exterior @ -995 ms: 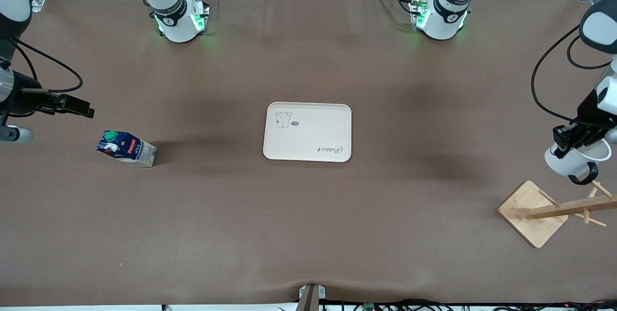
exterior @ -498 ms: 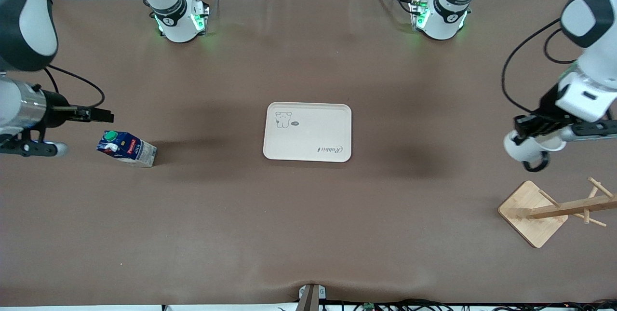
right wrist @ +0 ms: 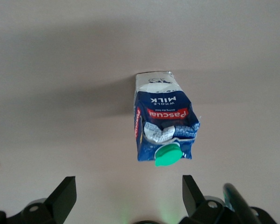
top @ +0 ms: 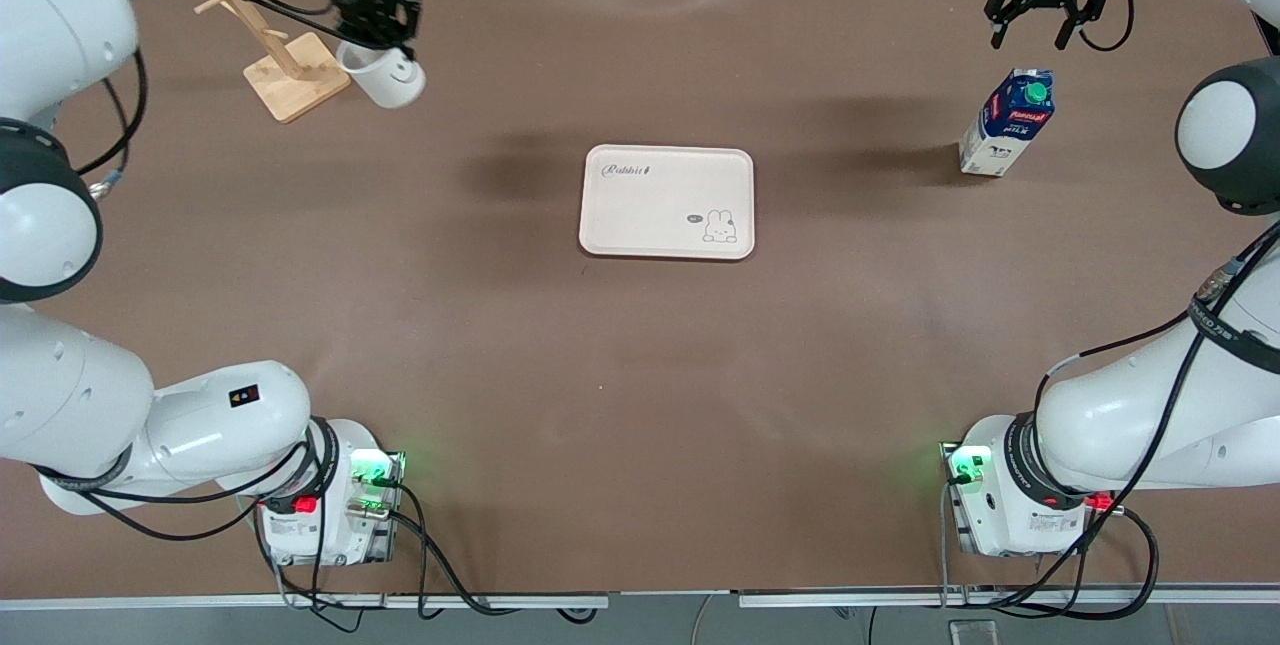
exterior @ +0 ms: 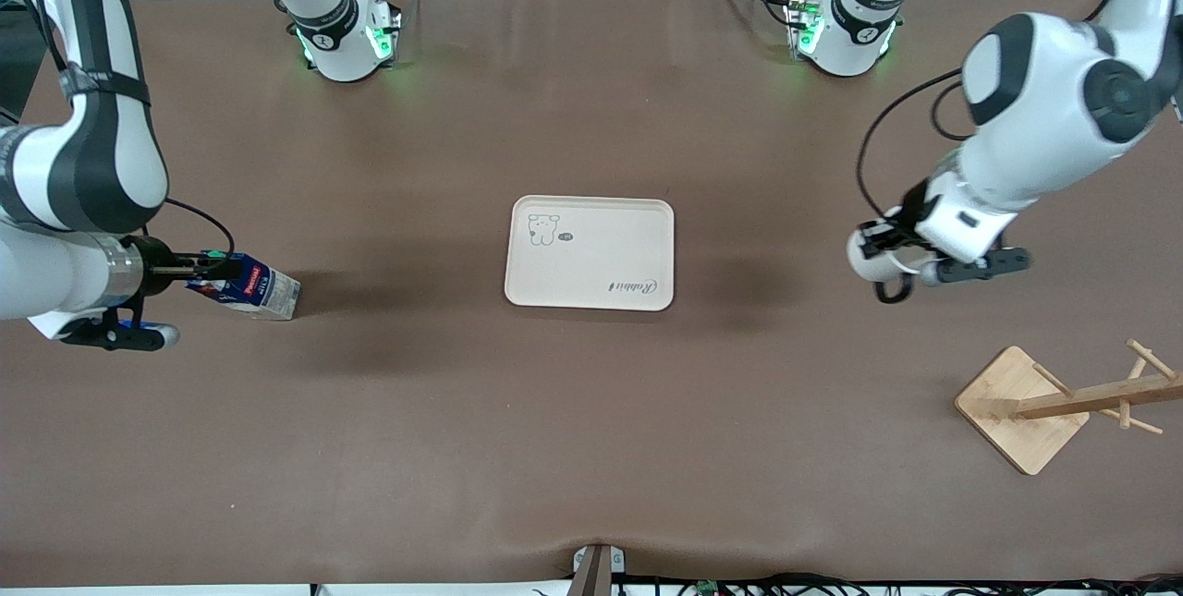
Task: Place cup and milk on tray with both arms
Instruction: 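Carry the mug onto the tray while the right gripper grasps the milk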
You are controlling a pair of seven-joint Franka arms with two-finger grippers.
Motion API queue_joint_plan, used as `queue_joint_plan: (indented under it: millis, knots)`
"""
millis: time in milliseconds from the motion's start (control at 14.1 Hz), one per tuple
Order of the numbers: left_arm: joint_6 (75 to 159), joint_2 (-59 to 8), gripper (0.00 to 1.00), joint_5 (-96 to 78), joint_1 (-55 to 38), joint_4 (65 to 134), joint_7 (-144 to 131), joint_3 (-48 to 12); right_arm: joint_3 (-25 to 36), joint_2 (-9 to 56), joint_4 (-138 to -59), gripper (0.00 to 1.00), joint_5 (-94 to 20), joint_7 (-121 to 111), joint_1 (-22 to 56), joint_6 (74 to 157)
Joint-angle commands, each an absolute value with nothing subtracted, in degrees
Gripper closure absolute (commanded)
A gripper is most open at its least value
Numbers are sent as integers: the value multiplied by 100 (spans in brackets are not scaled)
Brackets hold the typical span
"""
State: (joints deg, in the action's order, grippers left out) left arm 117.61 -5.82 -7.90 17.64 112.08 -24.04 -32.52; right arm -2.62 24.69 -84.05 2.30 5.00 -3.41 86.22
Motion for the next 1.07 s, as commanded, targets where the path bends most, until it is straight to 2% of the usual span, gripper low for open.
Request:
queue_joint_plan:
  millis: [0,355,995]
  knots:
    - [11575,-965,100,-573,1233,10995,-3458,-3278,-299,2602,-8350,0,369,615,-316,8517]
    - [11549,-2019,100,193,55,10311,-5560,-3270,-299,2593,-8402,0,317,-290,-694,8323]
    - [11558,-3304,100,834,-1247,9581,-7916,-3226,-290,2610,-8911,0,387,-308,-738,9087]
